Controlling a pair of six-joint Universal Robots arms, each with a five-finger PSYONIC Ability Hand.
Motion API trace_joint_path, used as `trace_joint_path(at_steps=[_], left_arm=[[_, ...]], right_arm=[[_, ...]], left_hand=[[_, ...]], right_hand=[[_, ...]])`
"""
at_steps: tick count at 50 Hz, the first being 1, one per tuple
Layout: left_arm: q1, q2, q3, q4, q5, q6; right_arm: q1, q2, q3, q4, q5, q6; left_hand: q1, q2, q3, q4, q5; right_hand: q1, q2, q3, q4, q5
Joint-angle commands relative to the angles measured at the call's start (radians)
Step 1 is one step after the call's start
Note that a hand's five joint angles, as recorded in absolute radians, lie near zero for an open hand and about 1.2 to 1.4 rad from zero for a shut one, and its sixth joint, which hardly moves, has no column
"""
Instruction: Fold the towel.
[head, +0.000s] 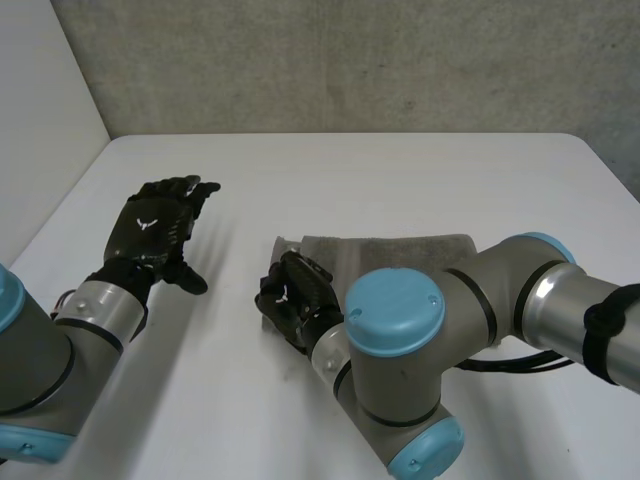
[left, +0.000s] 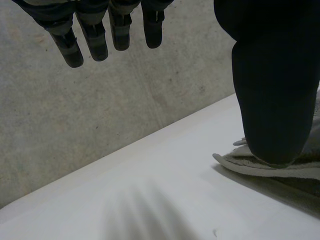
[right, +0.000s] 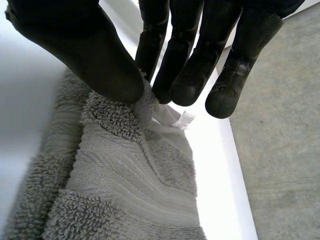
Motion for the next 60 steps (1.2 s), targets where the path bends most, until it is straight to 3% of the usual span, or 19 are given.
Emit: trace_joint_path(at_steps=[1, 5, 6, 7, 8, 9, 16, 18, 23, 30, 34, 40, 43, 45, 47, 55, 57, 59, 60], left_arm=[[-0.008, 0.001, -0.004, 0.005, 0.0, 0.001], [-0.008, 0.001, -0.004, 0.005, 0.0, 0.001], [-0.008, -0.001, -0.004, 0.005, 0.0, 0.001], [-0.01, -0.001, -0.004, 0.006, 0.0, 0.001], [-0.01, -0.001, -0.004, 0.006, 0.0, 0.001], [-0.008, -0.001, -0.004, 0.006, 0.0, 0.001], [-0.01, -0.001, -0.006, 0.006, -0.001, 0.001], [-0.01, -0.001, -0.006, 0.006, 0.0, 0.001], [-0.011, -0.002, -0.006, 0.008, 0.0, 0.001], [-0.014, -0.007, -0.012, 0.034, -0.001, 0.003], [-0.014, -0.011, -0.017, 0.04, 0.0, 0.003], [-0.016, -0.01, -0.018, 0.042, -0.001, 0.003], [-0.016, -0.007, -0.018, 0.042, -0.001, 0.003], [-0.016, -0.005, -0.018, 0.042, -0.001, 0.003], [-0.016, -0.005, -0.018, 0.042, 0.0, 0.003], [-0.021, -0.001, -0.018, 0.042, -0.001, 0.001], [-0.025, 0.001, -0.017, 0.043, 0.0, 0.003], [-0.028, 0.002, -0.015, 0.043, 0.0, 0.001], [-0.03, 0.004, -0.012, 0.043, -0.001, 0.003]], right_arm=[[-0.009, -0.001, 0.01, -0.005, -0.001, 0.006], [-0.009, -0.011, 0.012, 0.008, -0.004, 0.009], [-0.009, -0.018, 0.023, 0.012, -0.007, 0.006], [-0.012, -0.035, 0.045, 0.017, -0.017, 0.004], [-0.012, -0.035, 0.046, 0.017, -0.017, 0.004], [-0.015, -0.061, 0.075, 0.018, -0.034, 0.004], [-0.112, -0.239, 0.24, -0.02, -0.037, 0.085], [-0.239, -0.319, 0.32, -0.043, -0.031, 0.233], [-0.415, -0.403, 0.404, -0.019, -0.043, 0.422], [-0.554, -0.363, 0.492, 0.032, -0.066, 0.415], [-0.589, -0.33, 0.518, 0.025, -0.077, 0.357], [-0.595, -0.273, 0.494, -0.012, -0.06, 0.326], [-0.595, -0.267, 0.483, -0.009, -0.056, 0.316], [-0.597, -0.268, 0.475, -0.009, -0.037, 0.288], [-0.595, -0.28, 0.475, -0.015, -0.028, 0.279], [-0.521, -0.351, 0.379, -0.047, -0.03, 0.236], [-0.454, -0.34, 0.333, -0.049, -0.04, 0.207], [-0.297, -0.272, 0.213, -0.029, -0.06, 0.117], [-0.296, -0.271, 0.213, -0.029, -0.06, 0.116]], left_hand=[[-0.007, 0.009, 0.006, 0.009, -0.032], [-0.007, 0.009, 0.006, 0.009, -0.032], [-0.007, 0.009, 0.006, 0.009, -0.032], [-0.007, 0.009, 0.006, 0.009, -0.032], [-0.007, 0.009, 0.006, 0.009, -0.032], [-0.007, 0.009, 0.006, 0.009, -0.032], [-0.007, 0.009, 0.006, 0.009, -0.032], [-0.007, 0.009, 0.006, 0.009, -0.032], [-0.007, 0.009, 0.006, 0.009, -0.032], [-0.007, 0.009, 0.006, 0.009, -0.032], [-0.007, 0.009, 0.006, 0.009, -0.032], [-0.007, 0.009, 0.006, 0.009, -0.032], [-0.007, 0.009, 0.006, 0.009, -0.032], [-0.007, 0.009, 0.006, 0.009, -0.032], [-0.007, 0.009, 0.006, 0.009, -0.032], [-0.007, 0.009, 0.006, 0.009, -0.032], [-0.007, 0.009, 0.006, 0.009, -0.032], [-0.007, 0.009, 0.006, 0.009, -0.032], [-0.007, 0.009, 0.006, 0.009, -0.032]], right_hand=[[0.086, 0.074, 0.062, 0.058, 0.067], [0.086, 0.074, 0.062, 0.058, 0.067], [-0.154, -0.166, -0.178, -0.182, -0.173], [-0.674, -0.686, -0.698, -0.701, -0.693], [-0.679, -0.691, -0.703, -0.707, -0.698], [-1.136, -1.148, -1.16, -1.163, -1.155], [-1.136, -1.148, -1.16, -1.163, -1.155], [-1.136, -1.148, -1.16, -1.163, -1.155], [-1.136, -1.148, -1.16, -1.163, -1.155], [-1.136, -1.148, -1.16, -1.163, -1.155], [-0.824, -0.836, -0.848, -0.852, -0.844], [-0.372, -0.384, -0.396, -0.399, -0.391], [-0.283, -0.295, -0.307, -0.31, -0.302], [-0.006, -0.018, -0.03, -0.033, -0.025], [0.085, 0.073, 0.061, 0.058, 0.066], [0.086, 0.074, 0.062, 0.058, 0.067], [0.086, 0.074, 0.062, 0.058, 0.067], [0.086, 0.074, 0.062, 0.058, 0.067], [0.086, 0.074, 0.062, 0.058, 0.067]])
